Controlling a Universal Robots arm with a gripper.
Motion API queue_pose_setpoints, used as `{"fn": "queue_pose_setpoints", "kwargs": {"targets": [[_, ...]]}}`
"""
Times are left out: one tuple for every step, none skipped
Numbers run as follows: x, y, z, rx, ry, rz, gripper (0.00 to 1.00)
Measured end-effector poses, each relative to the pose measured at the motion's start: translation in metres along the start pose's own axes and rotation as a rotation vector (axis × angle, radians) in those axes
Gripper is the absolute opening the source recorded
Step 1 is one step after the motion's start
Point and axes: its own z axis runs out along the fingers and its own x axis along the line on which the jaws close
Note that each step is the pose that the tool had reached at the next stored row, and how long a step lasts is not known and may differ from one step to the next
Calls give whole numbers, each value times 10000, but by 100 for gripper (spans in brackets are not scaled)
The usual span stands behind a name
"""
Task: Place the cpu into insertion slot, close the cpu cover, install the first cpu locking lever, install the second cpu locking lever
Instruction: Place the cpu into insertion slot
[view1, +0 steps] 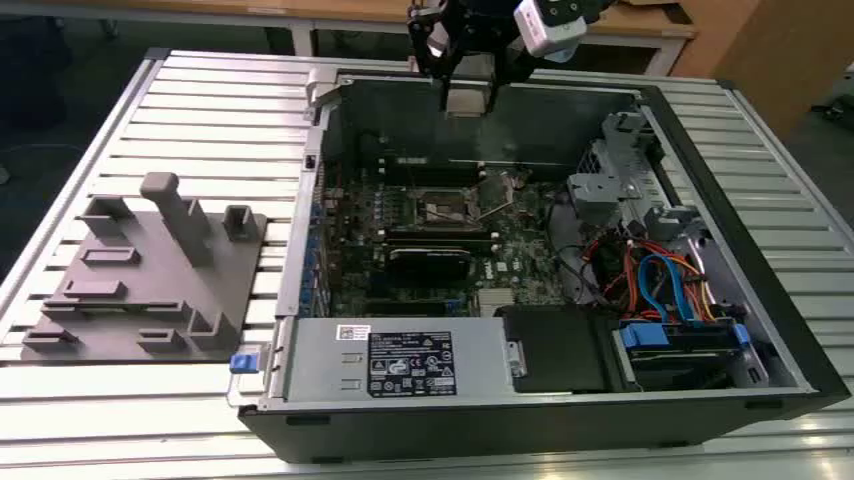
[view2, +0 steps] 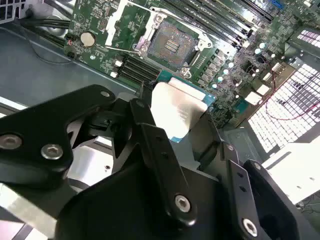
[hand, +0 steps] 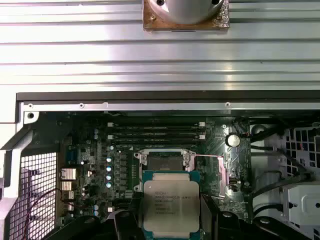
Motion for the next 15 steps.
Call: {"fn": "queue_pose_setpoints", "kwargs": {"targets": [[0, 0, 0, 0, 0, 0, 54], [0, 0, 0, 0, 0, 0, 54], [0, 0, 0, 0, 0, 0, 54], [0, 0, 0, 0, 0, 0, 54], [0, 0, 0, 0, 0, 0, 54], [0, 0, 0, 0, 0, 0, 54], [0, 0, 0, 0, 0, 0, 54], [0, 0, 0, 0, 0, 0, 54], [0, 0, 0, 0, 0, 0, 54], [0, 0, 0, 0, 0, 0, 54], [0, 0, 0, 0, 0, 0, 54], [0, 0, 0, 0, -1, 13, 54], [0, 0, 0, -1, -4, 49, 54], [0, 0, 0, -2, -9, 99, 54], [0, 0, 0, -3, -16, 190, 54]]}}
